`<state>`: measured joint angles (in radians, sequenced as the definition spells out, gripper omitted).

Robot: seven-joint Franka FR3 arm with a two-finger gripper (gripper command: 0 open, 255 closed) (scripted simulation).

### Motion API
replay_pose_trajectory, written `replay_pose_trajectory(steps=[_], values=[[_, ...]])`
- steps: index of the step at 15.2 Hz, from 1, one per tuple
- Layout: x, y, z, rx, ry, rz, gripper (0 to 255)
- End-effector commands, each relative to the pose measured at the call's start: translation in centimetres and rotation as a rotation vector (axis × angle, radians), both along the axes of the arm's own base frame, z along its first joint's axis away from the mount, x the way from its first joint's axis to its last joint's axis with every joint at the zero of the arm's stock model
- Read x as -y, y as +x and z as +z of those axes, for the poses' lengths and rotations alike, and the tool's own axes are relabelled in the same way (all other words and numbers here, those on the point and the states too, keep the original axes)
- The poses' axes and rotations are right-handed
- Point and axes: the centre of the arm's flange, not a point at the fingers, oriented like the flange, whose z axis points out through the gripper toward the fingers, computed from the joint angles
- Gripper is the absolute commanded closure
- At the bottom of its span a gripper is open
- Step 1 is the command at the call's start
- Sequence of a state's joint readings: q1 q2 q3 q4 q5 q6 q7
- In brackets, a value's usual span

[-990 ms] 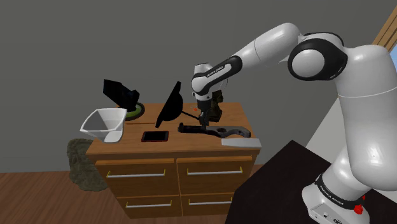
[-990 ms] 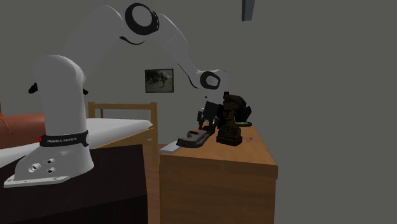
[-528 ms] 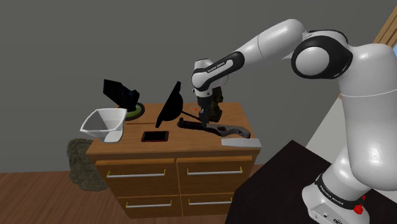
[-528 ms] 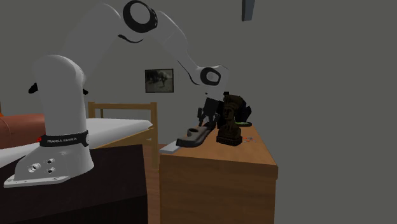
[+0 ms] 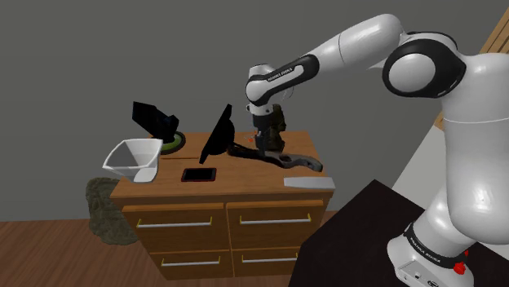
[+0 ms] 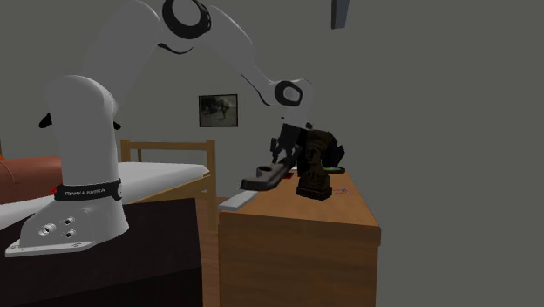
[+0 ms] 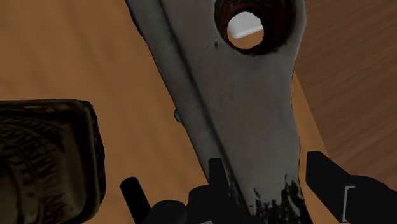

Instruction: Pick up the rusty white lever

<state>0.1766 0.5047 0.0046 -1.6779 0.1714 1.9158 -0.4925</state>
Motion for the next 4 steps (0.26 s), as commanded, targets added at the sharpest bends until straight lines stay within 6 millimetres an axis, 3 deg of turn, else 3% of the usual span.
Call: replay_pose_trajectory(steps=[1,4], values=[[0.07,-0.03,1.15,0.000,0.000,0.000,255],[0.07,-0.03,1.76,0.000,0.000,0.000,255]])
